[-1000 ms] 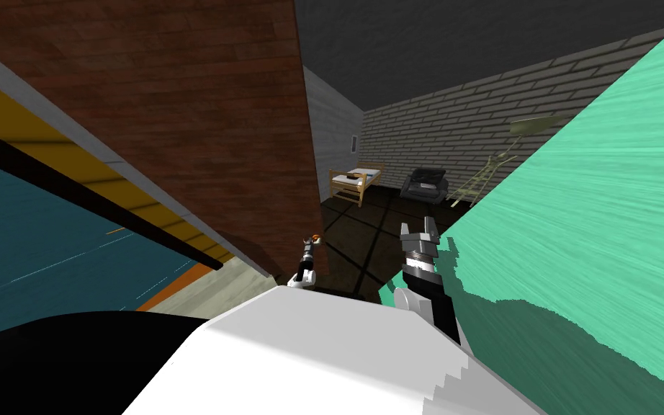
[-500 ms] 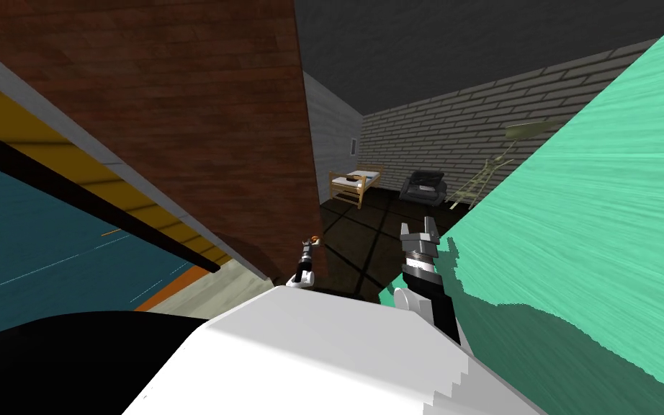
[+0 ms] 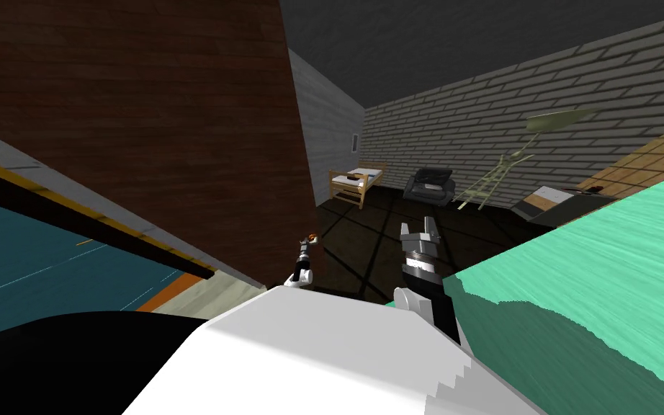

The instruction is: Push the door open

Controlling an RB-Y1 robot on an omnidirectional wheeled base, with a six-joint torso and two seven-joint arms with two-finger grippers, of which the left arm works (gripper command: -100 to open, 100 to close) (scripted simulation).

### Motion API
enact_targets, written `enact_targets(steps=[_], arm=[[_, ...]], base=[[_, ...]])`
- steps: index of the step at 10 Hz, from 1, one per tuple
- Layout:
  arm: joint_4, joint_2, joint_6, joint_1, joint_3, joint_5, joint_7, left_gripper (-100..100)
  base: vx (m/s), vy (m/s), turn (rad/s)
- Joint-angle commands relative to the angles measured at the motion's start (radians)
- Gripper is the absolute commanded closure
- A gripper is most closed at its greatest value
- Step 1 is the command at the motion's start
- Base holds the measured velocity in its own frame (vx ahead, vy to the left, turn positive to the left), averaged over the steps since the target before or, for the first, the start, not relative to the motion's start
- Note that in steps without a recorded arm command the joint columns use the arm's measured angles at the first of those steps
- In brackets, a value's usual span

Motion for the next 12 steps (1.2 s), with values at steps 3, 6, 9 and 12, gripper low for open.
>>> enact_targets(steps=[3, 6, 9, 12], arm=[[0.003, -0.043, -0.025, 0.004, 0.034, 0.02, -0.019, 100], [-0.015, 0.011, -0.02, 0.017, 0.058, 0.036, -0.032, 100], [-0.018, 0.02, -0.024, 0.019, 0.075, 0.048, -0.042, 100], [-0.024, -0.003, -0.032, 0.021, 0.113, 0.076, -0.064, 100]], base=[[0.192, -0.071, 0.073], [0.147, -0.005, 0.03], [0.181, -0.01, 0.038], [0.241, -0.03, 0.076]])
